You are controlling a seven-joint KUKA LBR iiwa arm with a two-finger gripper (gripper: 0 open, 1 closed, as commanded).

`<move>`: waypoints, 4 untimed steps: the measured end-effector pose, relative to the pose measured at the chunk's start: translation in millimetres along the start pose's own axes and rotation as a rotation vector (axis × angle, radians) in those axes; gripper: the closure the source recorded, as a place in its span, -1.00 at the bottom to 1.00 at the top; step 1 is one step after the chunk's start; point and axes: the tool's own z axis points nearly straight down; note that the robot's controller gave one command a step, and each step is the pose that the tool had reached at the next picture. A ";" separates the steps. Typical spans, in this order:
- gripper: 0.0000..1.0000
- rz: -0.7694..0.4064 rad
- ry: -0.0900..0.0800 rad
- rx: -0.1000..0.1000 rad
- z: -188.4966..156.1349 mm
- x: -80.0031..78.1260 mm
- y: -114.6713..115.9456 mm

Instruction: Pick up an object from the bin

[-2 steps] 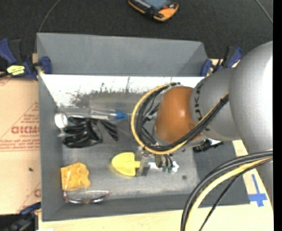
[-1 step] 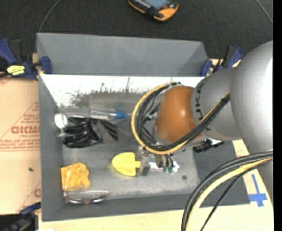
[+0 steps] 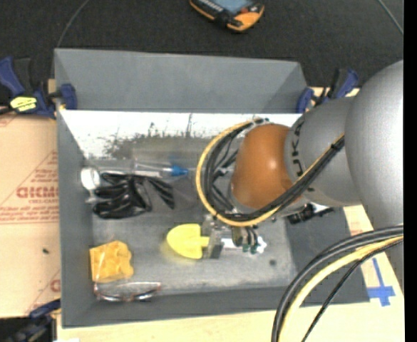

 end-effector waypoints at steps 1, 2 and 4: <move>1.00 -0.001 -0.001 0.000 -8.3 -0.3 0.1; 1.00 -0.002 0.003 0.000 -19.7 0.6 -0.1; 1.00 -0.003 0.000 -0.001 -55.9 0.0 -0.2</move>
Offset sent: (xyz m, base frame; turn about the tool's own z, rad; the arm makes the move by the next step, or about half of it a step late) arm 0.0002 0.0003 0.0700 -0.0004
